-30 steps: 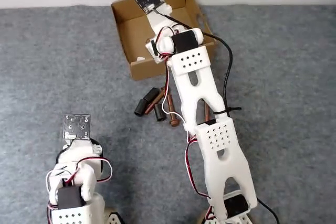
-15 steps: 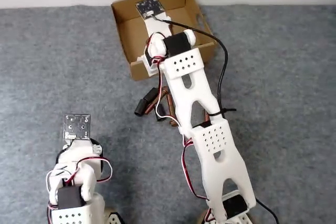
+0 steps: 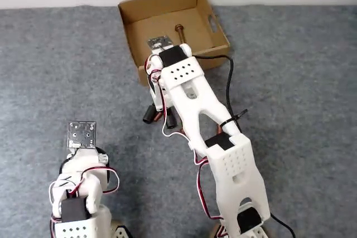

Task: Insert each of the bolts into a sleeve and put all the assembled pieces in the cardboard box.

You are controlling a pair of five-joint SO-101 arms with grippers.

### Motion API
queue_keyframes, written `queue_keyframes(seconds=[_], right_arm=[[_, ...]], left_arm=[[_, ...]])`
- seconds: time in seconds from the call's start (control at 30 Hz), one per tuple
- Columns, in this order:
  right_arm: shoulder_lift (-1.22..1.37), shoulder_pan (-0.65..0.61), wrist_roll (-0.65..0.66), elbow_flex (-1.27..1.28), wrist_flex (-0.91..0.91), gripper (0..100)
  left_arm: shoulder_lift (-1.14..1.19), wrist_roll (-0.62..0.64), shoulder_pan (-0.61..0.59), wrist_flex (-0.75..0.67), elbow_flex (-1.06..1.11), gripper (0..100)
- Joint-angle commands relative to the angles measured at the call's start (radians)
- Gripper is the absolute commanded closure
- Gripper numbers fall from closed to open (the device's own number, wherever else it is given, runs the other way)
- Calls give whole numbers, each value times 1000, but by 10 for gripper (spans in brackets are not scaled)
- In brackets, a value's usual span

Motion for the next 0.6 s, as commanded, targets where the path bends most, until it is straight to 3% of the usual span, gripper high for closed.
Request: queue_keyframes(seconds=[0.0,0.17,0.57], right_arm=[[-15,-19,-11,0,24,783],[44,-48,-9,0,-31,830],[148,-61,31,0,-145,832]], left_arm=[[-6,0,-5,-12,-4,994],[-6,0,-5,-12,-4,994],[-6,0,-5,-12,-4,994]])
